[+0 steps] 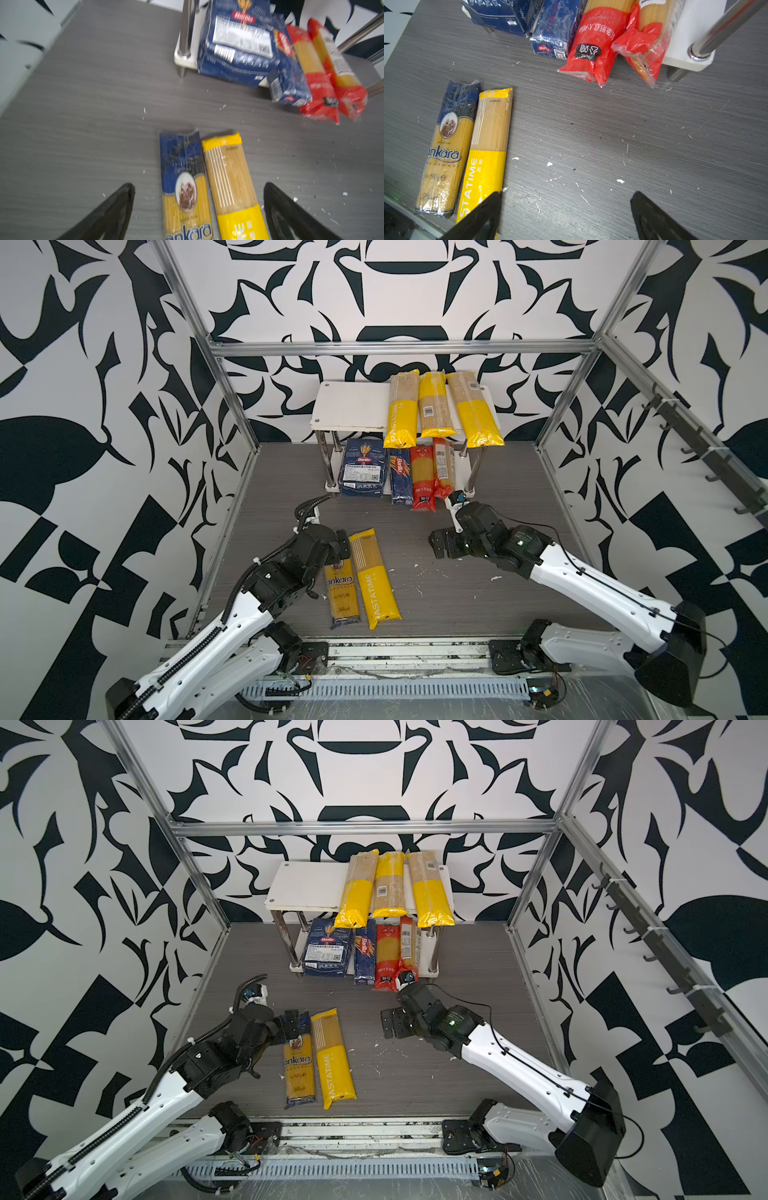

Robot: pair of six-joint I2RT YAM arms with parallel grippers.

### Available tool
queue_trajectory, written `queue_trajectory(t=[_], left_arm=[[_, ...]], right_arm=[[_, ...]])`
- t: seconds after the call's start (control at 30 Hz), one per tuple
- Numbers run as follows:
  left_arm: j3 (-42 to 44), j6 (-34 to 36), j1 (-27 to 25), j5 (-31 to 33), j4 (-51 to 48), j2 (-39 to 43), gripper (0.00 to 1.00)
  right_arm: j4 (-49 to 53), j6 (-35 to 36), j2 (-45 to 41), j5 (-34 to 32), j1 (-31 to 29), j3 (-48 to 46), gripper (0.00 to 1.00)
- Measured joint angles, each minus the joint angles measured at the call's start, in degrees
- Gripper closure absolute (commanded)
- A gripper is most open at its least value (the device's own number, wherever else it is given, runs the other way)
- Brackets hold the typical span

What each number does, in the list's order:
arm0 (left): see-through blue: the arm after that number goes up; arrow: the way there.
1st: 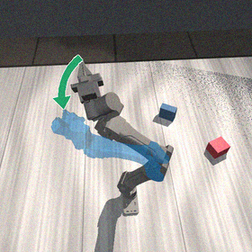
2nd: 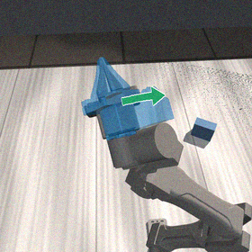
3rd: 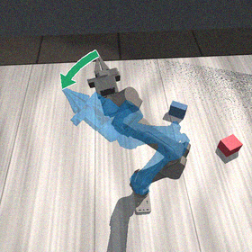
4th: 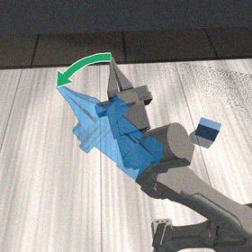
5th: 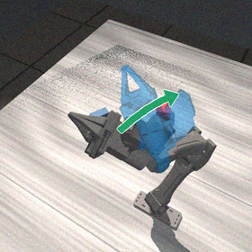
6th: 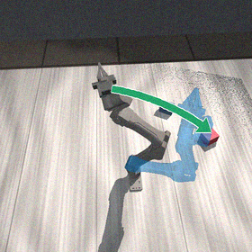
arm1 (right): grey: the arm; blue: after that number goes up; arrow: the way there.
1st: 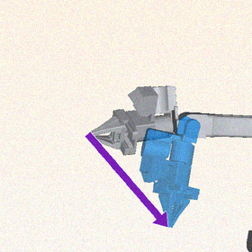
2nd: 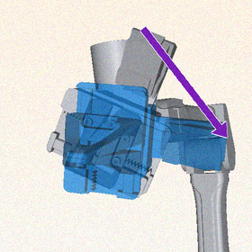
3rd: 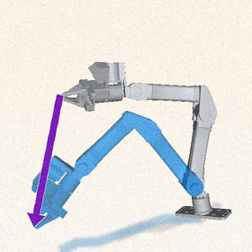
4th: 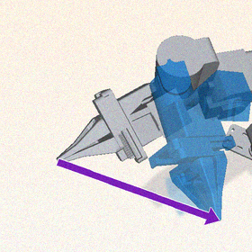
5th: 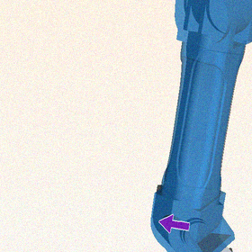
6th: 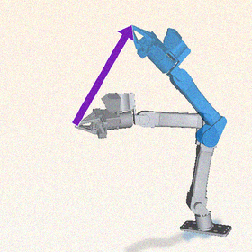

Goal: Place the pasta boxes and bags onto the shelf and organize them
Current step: 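Withdraw the left gripper and lower it over the blue-labelled ankara bag, then close the left gripper around the blue-labelled ankara spaghetti bag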

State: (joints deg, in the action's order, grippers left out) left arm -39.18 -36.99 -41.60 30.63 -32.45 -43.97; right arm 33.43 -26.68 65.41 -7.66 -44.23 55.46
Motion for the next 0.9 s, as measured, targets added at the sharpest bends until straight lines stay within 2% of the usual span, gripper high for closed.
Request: queue_trajectory(t=[0.5, 0.7, 0.9], left_arm=[[13.14, -15.19, -9.57, -0.13, -0.37, 1.38, 0.01], [16.37, -23.93, -17.42, 1.49, -0.70, -0.48, 0.01], [16.33, -32.20, -25.18, 4.61, -1.22, -8.74, 0.01]], right_arm=[[-0.74, -1.07, -0.76, 1.07, 0.00, -0.63, 0.00], [-0.83, -1.49, -0.76, 1.22, 0.00, -0.72, 0.00], [-1.11, -1.66, -0.92, 1.31, 0.00, -0.79, 0.00]])
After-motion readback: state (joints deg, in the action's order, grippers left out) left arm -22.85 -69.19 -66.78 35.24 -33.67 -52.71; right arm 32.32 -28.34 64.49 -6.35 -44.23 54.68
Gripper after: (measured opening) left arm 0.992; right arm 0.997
